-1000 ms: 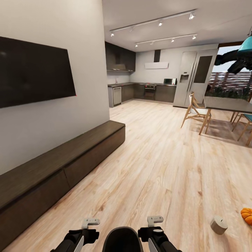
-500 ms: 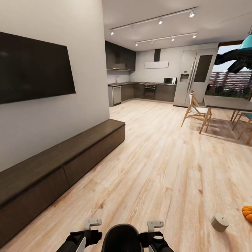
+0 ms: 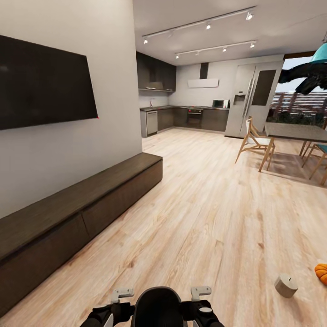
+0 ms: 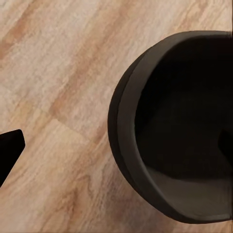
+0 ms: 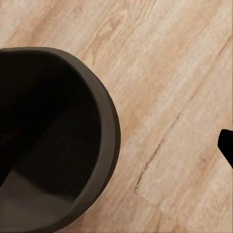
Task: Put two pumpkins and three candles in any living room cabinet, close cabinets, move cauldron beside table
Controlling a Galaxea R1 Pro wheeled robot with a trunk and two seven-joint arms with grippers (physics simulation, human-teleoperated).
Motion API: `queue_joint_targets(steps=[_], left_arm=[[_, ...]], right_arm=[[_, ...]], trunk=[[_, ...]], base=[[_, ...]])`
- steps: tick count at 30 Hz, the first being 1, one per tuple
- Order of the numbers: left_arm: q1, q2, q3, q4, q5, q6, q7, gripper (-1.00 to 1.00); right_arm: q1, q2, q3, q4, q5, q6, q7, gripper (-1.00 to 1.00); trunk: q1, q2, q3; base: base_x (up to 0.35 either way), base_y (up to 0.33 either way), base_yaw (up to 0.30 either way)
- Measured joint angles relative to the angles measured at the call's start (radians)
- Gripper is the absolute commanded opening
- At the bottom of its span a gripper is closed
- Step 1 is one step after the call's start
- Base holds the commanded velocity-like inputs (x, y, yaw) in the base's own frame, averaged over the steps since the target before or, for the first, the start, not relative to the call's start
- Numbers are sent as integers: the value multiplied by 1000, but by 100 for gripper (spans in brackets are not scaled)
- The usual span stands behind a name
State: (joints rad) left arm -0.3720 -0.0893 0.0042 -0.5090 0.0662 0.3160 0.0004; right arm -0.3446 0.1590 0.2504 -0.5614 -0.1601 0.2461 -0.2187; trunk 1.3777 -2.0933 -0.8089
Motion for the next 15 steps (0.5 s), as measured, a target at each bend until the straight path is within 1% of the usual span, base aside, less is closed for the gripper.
queue_joint_targets(steps=[4,11,15], left_arm=[[1,-5,-2,0,0,-1,-2,100],[1,-12,-5,11,1,-4,-4,100],[1,-20,-6,28,0,-22,-5,100]], right_arm=[[0,0,21,3,-1,-3,38,100],[0,0,30,26,-1,-6,49,100],[0,0,30,29,-1,-7,50,100]], trunk=[[15,-28,-13],[42,-77,-34],[58,-105,-47]], base=[[0,0,0],[0,0,0],[0,0,0]])
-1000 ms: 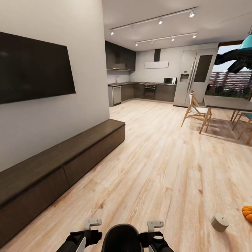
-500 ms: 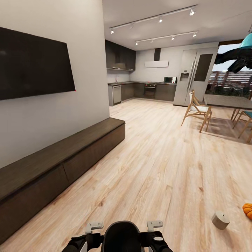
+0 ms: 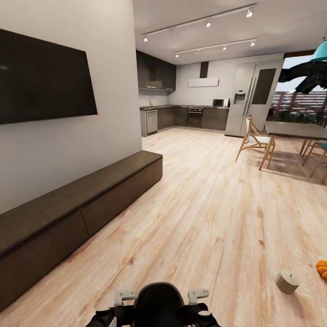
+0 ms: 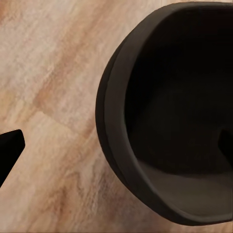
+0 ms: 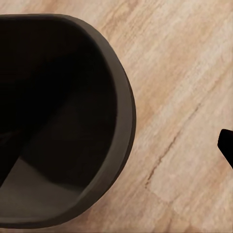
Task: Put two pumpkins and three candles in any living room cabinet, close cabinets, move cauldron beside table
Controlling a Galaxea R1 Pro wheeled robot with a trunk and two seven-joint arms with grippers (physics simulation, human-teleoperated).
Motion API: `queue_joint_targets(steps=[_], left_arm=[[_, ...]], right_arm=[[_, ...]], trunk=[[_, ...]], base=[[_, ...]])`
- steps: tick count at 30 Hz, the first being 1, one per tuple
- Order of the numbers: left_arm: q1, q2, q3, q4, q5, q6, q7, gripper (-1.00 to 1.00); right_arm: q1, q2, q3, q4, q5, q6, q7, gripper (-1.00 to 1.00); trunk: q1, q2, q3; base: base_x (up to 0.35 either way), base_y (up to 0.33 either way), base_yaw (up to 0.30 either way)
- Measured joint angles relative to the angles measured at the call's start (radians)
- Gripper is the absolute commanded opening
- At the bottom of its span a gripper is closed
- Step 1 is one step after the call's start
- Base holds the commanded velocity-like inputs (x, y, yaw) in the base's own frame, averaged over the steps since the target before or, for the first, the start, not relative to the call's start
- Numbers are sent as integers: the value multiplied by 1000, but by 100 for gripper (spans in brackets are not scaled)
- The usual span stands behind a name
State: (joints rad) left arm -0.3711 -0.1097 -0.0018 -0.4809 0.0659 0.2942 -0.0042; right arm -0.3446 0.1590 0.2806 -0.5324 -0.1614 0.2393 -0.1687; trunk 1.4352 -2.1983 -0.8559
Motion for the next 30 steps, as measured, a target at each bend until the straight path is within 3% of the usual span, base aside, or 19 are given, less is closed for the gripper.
queue_joint_targets(steps=[30], left_arm=[[0,-8,-10,38,-2,-46,0,100]], right_arm=[[0,0,0,16,0,-43,0,100]], trunk=[[115,-210,-94]], base=[[0,0,0]])
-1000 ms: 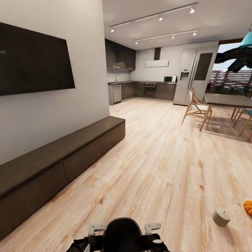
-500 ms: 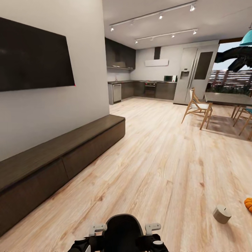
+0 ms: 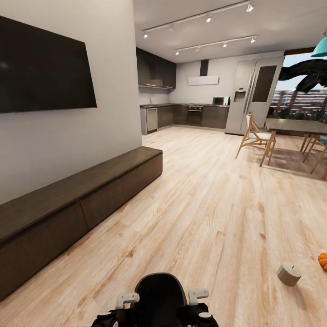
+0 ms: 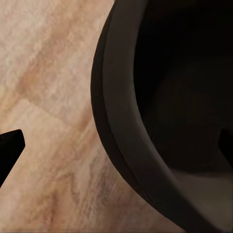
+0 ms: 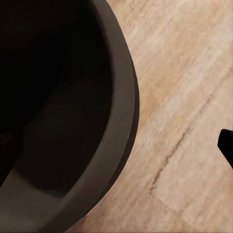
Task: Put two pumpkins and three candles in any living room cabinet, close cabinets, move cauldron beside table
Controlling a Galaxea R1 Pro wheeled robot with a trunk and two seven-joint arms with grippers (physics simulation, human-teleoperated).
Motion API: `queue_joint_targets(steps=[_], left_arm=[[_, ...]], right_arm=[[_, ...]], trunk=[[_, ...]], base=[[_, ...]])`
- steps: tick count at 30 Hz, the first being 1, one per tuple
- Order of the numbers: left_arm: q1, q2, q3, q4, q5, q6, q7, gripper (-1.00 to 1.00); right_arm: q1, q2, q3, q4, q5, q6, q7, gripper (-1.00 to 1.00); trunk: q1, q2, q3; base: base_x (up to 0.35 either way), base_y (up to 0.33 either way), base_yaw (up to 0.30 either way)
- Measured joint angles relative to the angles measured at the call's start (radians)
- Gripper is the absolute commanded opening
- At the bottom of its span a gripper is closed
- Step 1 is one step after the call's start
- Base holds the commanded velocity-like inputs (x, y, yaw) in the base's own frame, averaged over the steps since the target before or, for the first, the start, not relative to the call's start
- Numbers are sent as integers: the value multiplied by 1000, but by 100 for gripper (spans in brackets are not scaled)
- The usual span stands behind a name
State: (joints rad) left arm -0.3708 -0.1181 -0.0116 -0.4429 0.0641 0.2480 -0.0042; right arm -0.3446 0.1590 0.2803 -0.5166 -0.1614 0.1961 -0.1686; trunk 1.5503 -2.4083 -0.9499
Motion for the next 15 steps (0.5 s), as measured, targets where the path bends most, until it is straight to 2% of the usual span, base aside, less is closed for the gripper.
queue_joint_targets(steps=[13,15], left_arm=[[0,0,-4,3,0,-1,0,100],[0,0,-4,3,0,-1,0,100]], right_arm=[[0,0,0,0,0,-1,0,100],[0,0,0,0,0,0,-1,100]], trunk=[[50,-91,-41],[51,-92,-48]], base=[[0,0,0],[0,0,0]])
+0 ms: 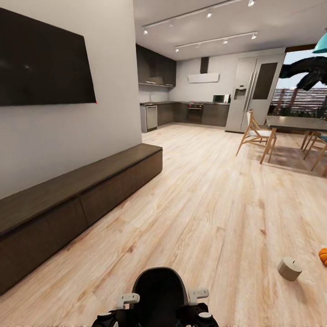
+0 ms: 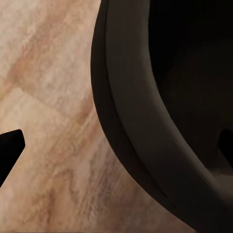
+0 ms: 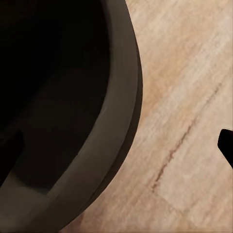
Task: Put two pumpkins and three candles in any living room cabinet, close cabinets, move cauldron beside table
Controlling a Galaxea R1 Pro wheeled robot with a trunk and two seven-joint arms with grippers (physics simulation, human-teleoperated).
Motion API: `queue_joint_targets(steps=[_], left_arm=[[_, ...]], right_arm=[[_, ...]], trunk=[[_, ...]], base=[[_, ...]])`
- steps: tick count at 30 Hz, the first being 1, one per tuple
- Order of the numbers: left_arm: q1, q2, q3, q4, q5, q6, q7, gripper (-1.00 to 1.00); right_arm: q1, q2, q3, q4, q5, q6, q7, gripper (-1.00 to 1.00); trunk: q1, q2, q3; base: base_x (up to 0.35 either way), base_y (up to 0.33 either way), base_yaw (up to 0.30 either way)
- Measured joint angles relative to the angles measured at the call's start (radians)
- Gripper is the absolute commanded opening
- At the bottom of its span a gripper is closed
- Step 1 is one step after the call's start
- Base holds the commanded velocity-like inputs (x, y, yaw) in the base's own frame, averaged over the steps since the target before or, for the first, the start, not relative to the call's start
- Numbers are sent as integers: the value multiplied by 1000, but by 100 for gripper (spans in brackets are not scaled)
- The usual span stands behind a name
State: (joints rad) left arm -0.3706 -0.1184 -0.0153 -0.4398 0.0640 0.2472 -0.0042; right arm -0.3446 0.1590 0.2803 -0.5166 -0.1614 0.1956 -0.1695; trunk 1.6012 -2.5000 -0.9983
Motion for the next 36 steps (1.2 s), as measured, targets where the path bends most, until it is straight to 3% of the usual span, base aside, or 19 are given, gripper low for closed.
queue_joint_targets(steps=[13,29,36], left_arm=[[-1,0,0,-1,6,0,-2,100],[0,1,0,-1,4,0,-1,100],[0,1,0,0,3,0,-1,100]], right_arm=[[0,0,1,-1,-3,-1,1,100],[0,0,1,-1,-1,-1,1,100],[0,0,0,0,-1,0,1,100]], trunk=[[6,-3,-50],[6,-3,-50],[7,-4,-62]], base=[[0,0,0],[0,0,0],[0,0,0]])
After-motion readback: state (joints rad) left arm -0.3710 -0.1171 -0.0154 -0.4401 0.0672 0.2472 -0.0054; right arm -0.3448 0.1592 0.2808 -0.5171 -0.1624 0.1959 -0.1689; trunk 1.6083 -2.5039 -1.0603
